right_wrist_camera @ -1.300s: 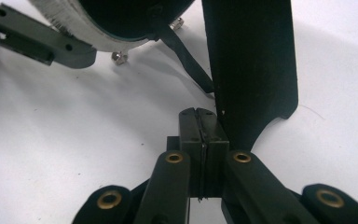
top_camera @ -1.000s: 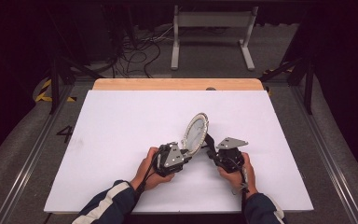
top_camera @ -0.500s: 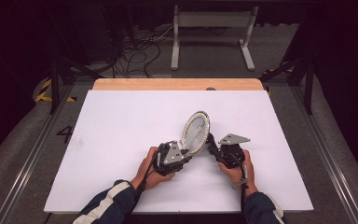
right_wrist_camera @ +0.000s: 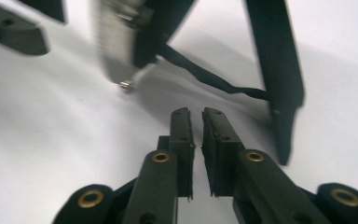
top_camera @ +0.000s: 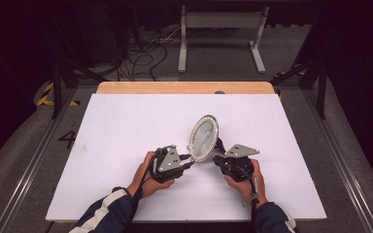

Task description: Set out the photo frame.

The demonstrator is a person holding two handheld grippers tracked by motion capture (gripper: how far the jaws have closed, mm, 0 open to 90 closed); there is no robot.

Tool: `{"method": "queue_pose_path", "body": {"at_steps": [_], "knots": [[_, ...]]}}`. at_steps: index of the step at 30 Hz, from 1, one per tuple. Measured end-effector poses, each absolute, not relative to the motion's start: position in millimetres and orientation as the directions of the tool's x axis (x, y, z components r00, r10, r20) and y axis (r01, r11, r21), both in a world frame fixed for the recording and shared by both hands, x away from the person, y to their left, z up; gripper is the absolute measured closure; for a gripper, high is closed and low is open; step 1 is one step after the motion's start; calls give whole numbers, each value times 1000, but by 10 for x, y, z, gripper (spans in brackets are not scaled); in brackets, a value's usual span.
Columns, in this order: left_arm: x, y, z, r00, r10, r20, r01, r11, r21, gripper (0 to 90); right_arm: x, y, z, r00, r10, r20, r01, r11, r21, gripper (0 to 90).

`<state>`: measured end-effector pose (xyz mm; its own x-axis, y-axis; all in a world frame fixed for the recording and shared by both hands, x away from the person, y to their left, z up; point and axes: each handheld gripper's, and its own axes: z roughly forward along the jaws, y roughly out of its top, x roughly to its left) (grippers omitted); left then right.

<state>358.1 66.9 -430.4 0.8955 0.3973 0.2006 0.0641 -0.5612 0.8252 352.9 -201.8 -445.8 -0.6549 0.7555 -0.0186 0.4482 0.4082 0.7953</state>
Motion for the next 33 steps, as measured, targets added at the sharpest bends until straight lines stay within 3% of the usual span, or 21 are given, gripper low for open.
{"method": "queue_pose_path", "body": {"at_steps": [1, 5, 13, 19, 29, 33], "knots": [[3581, 669, -4304, 895, 397, 201, 64, -561, 825, 697, 3529, -2018, -4458, -655, 755, -19, 448, 408, 795, 815], [3536, 912, -4259, 878, 435, 198, 90, -557, 825, 666, 3413, -1903, -4446, -662, 748, 39, 459, 364, 811, 679], [3395, 1278, -4330, 861, 483, 159, 152, -543, 826, 619, 3366, -1748, -4436, -646, 761, 56, 455, 325, 829, 589], [3269, 1628, -4439, 840, 524, 140, 204, -544, 814, 478, 3383, -1667, -4447, -636, 769, 64, 438, 292, 850, 549], [3241, 1755, -4472, 800, 584, 142, 240, -527, 815, 195, 3478, -1609, -4378, -611, 783, 117, 431, 206, 879, 508], [3237, 1793, -4488, 790, 596, 143, 254, -531, 809, 155, 3546, -1609, -4381, -602, 786, 139, 442, 183, 878, 512]]}}
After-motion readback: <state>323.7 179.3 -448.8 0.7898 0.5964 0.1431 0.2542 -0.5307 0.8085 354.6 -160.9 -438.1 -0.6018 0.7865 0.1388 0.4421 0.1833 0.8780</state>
